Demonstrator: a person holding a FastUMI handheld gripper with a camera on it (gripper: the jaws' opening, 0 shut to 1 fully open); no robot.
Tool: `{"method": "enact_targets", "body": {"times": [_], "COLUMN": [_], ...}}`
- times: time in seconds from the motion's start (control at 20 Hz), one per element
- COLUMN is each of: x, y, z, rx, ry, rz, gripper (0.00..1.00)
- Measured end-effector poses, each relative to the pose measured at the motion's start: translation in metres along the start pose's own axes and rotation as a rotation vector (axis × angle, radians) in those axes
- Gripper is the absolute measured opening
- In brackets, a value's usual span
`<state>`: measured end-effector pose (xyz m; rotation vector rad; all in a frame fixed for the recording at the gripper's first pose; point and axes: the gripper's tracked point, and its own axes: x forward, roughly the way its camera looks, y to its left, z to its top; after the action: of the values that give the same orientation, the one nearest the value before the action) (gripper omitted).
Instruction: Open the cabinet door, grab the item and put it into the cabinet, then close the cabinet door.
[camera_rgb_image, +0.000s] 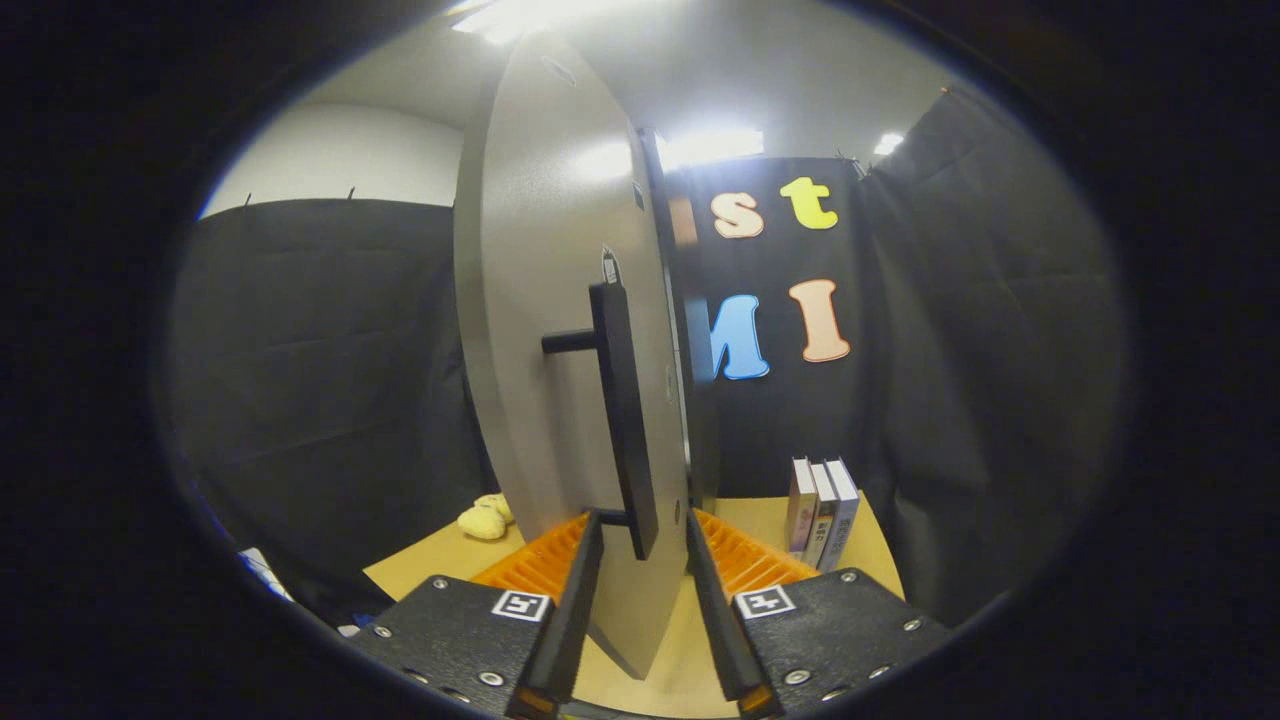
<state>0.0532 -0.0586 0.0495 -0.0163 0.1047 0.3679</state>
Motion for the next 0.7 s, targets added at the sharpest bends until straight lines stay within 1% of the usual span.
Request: {"method": "enact_targets", "body": {"times": [0.05, 0.1, 0.25, 0.3, 0.4, 0.5, 0.55, 0.7], "x": [0.001, 0.0, -0.007, -0.01, -0.022, -0.035, -0.039, -0.052], "y": [-0.005, -0.011, -0.013, -0.013, -0.019, -0.011, -0.001, 0.04], "z": [0.004, 0.009, 0.014, 0.016, 0.021, 0.031, 0.035, 0.049], "rx": [-0.042, -0.059, 0.003, 0.014, -0.003, -0.009, -0.009, -0.039], "ry": [-0.029, -0.056, -0.098, -0.105, -0.115, -0.131, -0.143, -0.188], "rz": [-0.015, -0.036, -0.056, -0.055, -0.092, -0.09, -0.068, 0.034], "gripper": [0.6, 0.64, 0.74, 0.82, 0.85, 0.87, 0.88, 0.91]}}
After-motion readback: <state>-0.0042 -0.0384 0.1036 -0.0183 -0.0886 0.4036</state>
